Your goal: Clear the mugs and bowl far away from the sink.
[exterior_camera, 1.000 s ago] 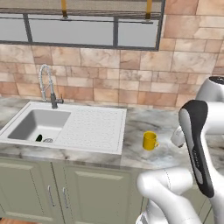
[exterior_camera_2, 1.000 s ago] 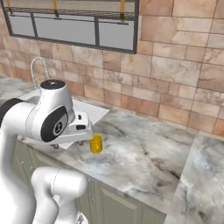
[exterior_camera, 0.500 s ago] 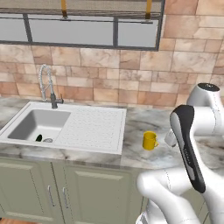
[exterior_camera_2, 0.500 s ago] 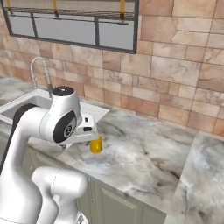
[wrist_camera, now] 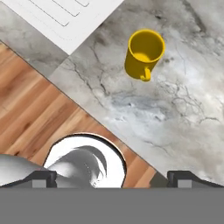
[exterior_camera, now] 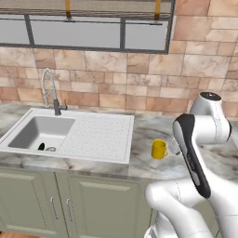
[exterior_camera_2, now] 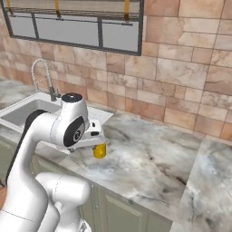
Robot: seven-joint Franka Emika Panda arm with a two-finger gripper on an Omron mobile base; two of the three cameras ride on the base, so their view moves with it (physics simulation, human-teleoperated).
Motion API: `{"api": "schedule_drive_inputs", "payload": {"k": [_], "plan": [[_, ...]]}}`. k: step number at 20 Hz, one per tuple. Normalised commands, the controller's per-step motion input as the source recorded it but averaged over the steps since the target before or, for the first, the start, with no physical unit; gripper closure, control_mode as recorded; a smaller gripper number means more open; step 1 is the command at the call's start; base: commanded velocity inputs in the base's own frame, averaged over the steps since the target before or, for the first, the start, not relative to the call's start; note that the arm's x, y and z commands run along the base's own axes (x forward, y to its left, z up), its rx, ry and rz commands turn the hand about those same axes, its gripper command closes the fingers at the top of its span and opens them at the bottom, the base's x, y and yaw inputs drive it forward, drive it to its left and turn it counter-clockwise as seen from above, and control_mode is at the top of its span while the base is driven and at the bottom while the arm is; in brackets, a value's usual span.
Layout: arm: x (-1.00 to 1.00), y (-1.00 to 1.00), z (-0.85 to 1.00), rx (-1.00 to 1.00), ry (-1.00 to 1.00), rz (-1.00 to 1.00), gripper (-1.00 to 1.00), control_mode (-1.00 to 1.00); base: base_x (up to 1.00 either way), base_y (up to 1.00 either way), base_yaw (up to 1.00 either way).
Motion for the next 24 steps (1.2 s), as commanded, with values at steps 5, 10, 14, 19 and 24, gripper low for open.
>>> {"api": "schedule_drive_inputs", "payload": {"k": [5, 10, 14, 19, 24], "plan": [[0.40, 0.00, -0.28, 0.00, 0.00, 0.00, -1.00, -1.00, 0.00, 0.00, 0.00], [0.40, -0.01, -0.32, 0.00, 0.00, 0.00, -1.00, -1.00, 0.00, 0.00, 0.00], [0.25, -0.08, -0.33, 0.00, 0.00, 0.00, -1.00, -1.00, 0.00, 0.00, 0.00], [0.24, -0.12, -0.32, 0.01, 0.00, 0.00, -1.00, -1.00, 0.00, 0.00, 0.00], [0.29, -0.08, -0.30, 0.02, 0.00, 0.00, -1.00, -1.00, 0.00, 0.00, 0.00]]}}
